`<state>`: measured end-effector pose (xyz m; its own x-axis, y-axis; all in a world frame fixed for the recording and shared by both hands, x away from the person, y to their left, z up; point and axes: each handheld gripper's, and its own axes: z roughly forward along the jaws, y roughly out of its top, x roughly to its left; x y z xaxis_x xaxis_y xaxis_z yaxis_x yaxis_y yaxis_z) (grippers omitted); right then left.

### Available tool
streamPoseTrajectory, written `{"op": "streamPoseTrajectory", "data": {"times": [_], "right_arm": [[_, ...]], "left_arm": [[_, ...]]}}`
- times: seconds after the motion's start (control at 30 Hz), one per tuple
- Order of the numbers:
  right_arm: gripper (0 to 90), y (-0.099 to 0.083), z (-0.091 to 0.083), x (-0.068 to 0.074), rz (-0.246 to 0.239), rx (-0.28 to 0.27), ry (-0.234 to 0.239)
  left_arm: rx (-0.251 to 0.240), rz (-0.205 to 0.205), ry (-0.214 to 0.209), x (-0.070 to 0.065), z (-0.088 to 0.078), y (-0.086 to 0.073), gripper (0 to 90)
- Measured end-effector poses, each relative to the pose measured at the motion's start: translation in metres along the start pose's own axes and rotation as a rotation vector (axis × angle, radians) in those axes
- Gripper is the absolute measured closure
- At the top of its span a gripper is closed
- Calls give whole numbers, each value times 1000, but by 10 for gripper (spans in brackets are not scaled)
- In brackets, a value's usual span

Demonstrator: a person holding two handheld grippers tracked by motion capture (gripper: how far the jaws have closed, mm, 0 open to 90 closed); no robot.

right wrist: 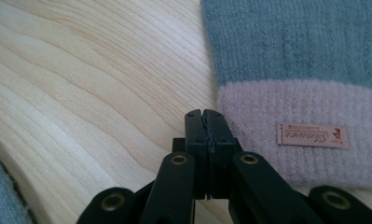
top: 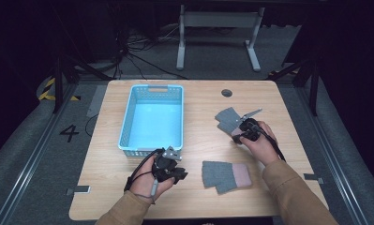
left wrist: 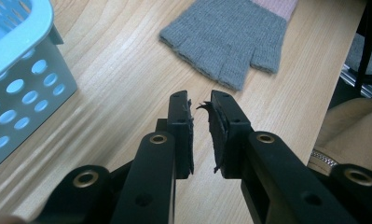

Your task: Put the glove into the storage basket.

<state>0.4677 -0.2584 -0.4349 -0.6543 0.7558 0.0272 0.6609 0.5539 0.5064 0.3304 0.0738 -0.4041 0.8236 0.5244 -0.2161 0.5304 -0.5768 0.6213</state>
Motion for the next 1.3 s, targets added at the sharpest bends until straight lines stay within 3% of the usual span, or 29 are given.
{"op": "streamPoseTrajectory", "data": {"times": [0.4,0.53,0.63,0.73,0.93,1.3], "right_arm": [[851,8,-13,2,-11,-59,26],[751,15,-19,0,-12,-91,18],[633,23,-23,-5,-9,-128,-15],[583,28,-23,-9,-5,-141,-23],[525,39,-18,-19,0,-129,-48],[419,47,11,-40,41,-81,-107]], "left_arm": [[-4,-13,-1,5,-1,0,781],[0,-8,-3,5,0,1,781],[-5,-7,-7,5,0,1,780],[-5,-7,-8,5,0,2,778],[-7,-9,-12,6,0,2,778],[-12,-25,-17,10,-2,0,776]]}}
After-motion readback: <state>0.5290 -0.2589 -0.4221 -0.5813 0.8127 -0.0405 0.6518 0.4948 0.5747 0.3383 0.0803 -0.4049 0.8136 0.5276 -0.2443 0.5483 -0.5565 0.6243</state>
